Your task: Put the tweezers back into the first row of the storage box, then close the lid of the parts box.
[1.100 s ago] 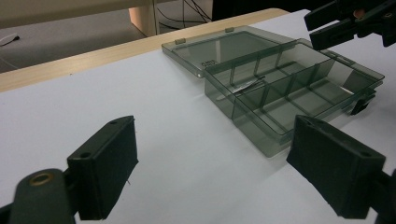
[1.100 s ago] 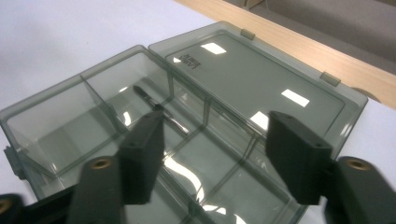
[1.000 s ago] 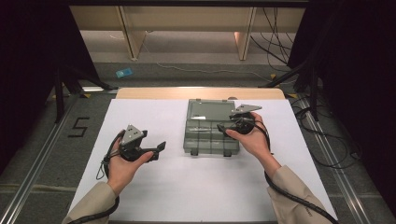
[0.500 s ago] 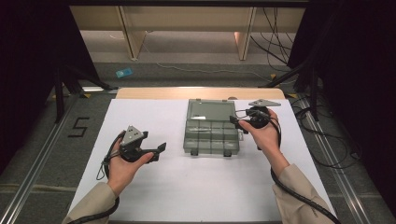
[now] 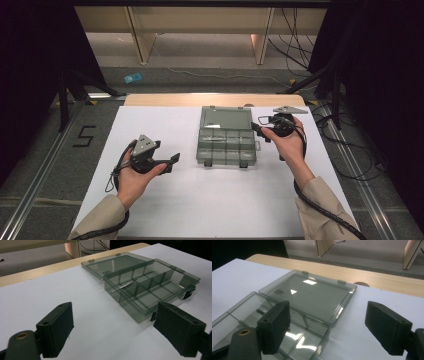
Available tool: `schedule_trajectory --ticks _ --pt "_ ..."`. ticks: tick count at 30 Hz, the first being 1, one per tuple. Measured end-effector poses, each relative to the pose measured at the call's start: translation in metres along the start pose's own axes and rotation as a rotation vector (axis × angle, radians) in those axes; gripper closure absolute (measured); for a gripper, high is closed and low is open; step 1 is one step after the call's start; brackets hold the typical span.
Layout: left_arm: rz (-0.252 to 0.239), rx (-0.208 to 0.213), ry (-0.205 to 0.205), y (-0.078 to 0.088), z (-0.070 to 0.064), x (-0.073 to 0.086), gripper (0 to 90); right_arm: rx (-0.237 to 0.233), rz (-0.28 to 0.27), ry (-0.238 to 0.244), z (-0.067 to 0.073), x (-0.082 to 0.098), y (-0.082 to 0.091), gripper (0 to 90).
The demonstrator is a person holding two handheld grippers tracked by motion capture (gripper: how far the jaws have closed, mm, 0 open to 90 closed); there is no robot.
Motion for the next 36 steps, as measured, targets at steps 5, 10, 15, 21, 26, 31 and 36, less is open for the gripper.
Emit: schedule_trajectory --ticks 5,10,15,21,26,31,36 --pt "0.002 0.013 0.017 -0.003 0.000 0.001 14.9 0.001 -0.005 -0.005 -0.001 -0.002 0.001 21.0" --pt "-0.002 0.020 0.013 -0.004 -0.003 -0.001 15.1 0.000 0.006 0.000 -0.003 0.002 -0.002 21.0" --pt "0.005 0.033 0.027 -0.006 -0.007 0.000 15.5 -0.011 -0.002 -0.008 -0.005 0.002 -0.005 21.2" --pt "0.008 0.042 0.036 -0.007 -0.008 0.002 15.6 -0.003 0.018 -0.018 -0.009 0.004 -0.007 21.4" --pt "0.007 0.052 0.032 -0.008 -0.011 0.001 15.8 0.005 0.014 -0.012 -0.010 0.003 -0.006 21.8" --pt "0.006 0.060 0.029 -0.009 -0.015 0.001 15.9 0.007 0.021 -0.013 -0.009 0.004 -0.004 22.0" --pt "0.000 0.060 0.029 -0.008 -0.015 0.001 16.0 0.010 0.020 -0.012 -0.008 0.003 -0.004 22.2"
Point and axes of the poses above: each handheld gripper's, and its own axes: y roughly backward along the jaws, x roughly out of its underside, z roughly to its left, the point moved 5 cm from there along -y, roughly forward along the jaws, and after that the axes turned 1 degree about x, right-handed, at the moved point
